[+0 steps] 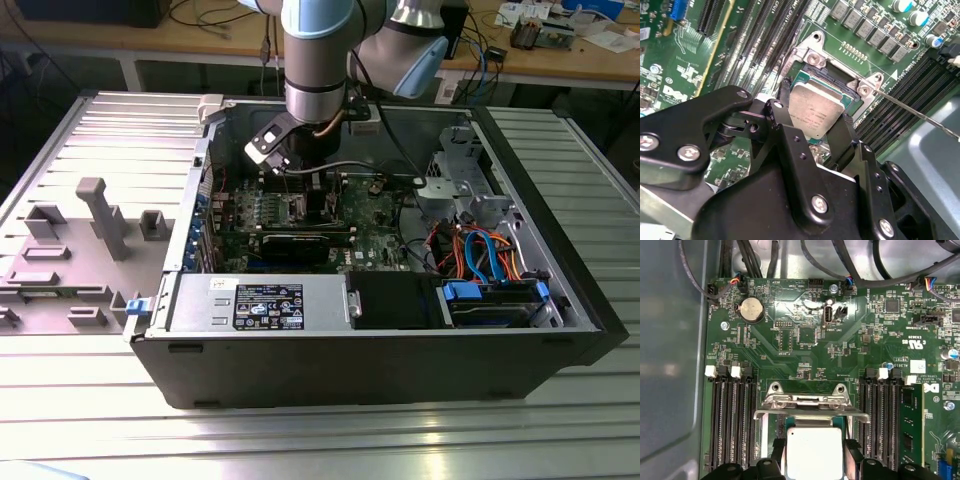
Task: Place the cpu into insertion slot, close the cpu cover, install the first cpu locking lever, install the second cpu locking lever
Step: 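Place the cpu into insertion slot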
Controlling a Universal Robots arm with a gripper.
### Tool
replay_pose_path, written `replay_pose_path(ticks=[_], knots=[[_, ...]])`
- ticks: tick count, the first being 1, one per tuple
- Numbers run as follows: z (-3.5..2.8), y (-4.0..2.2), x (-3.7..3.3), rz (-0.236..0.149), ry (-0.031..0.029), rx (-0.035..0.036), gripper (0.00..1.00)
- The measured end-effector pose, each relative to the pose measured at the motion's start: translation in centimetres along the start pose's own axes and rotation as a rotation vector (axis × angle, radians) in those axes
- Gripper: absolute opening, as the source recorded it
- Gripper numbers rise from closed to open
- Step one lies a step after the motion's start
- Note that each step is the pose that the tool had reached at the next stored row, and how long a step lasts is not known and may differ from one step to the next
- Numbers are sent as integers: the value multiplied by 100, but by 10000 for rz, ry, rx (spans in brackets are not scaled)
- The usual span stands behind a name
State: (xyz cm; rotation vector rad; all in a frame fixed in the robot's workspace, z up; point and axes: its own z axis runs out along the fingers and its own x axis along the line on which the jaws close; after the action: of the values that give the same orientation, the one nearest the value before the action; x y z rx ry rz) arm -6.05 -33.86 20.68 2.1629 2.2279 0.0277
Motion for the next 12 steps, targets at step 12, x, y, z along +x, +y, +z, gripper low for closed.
replay_pose_path(ticks=[12], knots=[[75, 0, 70, 261, -14, 11, 55]])
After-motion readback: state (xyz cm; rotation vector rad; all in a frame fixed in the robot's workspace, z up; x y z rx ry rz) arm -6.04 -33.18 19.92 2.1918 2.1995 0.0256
